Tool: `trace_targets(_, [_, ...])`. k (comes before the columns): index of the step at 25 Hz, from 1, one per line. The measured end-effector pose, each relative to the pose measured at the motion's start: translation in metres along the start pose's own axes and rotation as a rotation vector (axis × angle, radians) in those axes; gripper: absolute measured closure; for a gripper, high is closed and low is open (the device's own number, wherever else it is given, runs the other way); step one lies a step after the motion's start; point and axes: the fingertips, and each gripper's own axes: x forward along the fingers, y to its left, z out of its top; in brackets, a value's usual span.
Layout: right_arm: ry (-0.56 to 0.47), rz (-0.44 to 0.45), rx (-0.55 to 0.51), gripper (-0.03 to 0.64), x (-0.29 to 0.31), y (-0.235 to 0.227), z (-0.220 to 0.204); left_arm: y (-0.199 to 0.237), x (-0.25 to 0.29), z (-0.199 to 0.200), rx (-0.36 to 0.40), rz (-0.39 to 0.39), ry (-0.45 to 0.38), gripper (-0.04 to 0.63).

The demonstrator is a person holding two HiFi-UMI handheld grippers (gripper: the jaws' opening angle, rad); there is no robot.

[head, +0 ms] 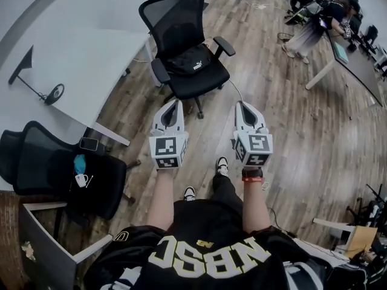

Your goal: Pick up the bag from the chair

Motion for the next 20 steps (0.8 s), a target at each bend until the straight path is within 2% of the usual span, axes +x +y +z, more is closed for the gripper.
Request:
trace_targets(4, [0.008,0.060,0.000,0.607,0.039,-0.029,-0.004,-0.009,0.049,-0.007,0.006,0.037,0.009,0.589])
trace_targets(9, [-0.030,0.107,0.032,0.607,0.085,-0.092,0.011,-0.040,0.115,-0.011,0.000,0.075,0.022,0.589])
trace_targets(14, [-0.025,0.156,-0.047,0.607,0.122,-0.137,0.025,-0.070,0.154,-0.003,0.077,0.118,0.042,0.589])
trace_targets(18, [-0.009,0.219,-0.001,0.607,0.153,-0.141,0.016,-0.068,0.176,-0.007,0.040,0.138,0.042,0.589])
trace_targets(20, [0.010,0.263,0.015,0.607,0.170,-0.137,0.009,-0.059,0.187,-0.015,-0.015,0.148,0.063,0.589])
